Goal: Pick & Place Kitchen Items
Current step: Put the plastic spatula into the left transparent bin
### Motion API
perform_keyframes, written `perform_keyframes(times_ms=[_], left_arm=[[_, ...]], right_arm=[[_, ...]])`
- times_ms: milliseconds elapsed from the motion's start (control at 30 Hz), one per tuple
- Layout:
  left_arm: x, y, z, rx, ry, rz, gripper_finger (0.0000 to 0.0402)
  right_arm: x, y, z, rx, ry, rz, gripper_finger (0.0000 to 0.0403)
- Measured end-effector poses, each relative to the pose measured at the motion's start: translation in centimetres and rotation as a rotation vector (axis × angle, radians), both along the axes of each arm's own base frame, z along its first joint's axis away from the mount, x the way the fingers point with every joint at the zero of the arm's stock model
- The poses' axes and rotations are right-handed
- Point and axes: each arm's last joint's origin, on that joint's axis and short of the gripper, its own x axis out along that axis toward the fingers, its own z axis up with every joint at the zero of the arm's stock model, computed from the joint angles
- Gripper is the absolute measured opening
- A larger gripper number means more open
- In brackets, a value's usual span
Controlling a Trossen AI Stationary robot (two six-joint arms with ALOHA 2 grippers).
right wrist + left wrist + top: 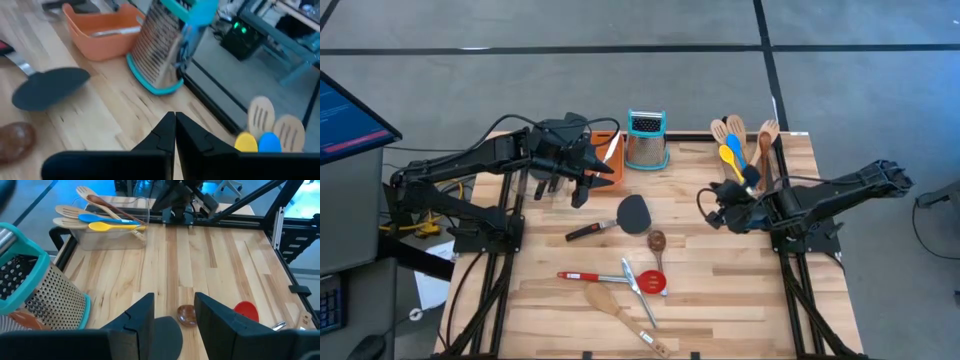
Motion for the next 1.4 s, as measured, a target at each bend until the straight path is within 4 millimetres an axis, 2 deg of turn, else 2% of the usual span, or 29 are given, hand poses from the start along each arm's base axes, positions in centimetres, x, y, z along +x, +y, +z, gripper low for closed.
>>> perform_keyframes(times_ms=[300,967,1400], left_arm=[[0.4,0.1,0.6,0.016,-0.073,0.0,0.0127],[0.3,0.1,0.6,0.017,-0.071,-0.001,0.0127],[0.3,0.1,0.6,0.017,-0.069,-0.001,0.0127]], right_arm=[[0.5,0.2,0.5,0.043,-0.102,-0.004,0.0002],[1.3,1.3,1.4,0.154,-0.291,0.02,0.0001],[1.4,1.3,1.6,0.163,-0.319,0.021,0.0001]])
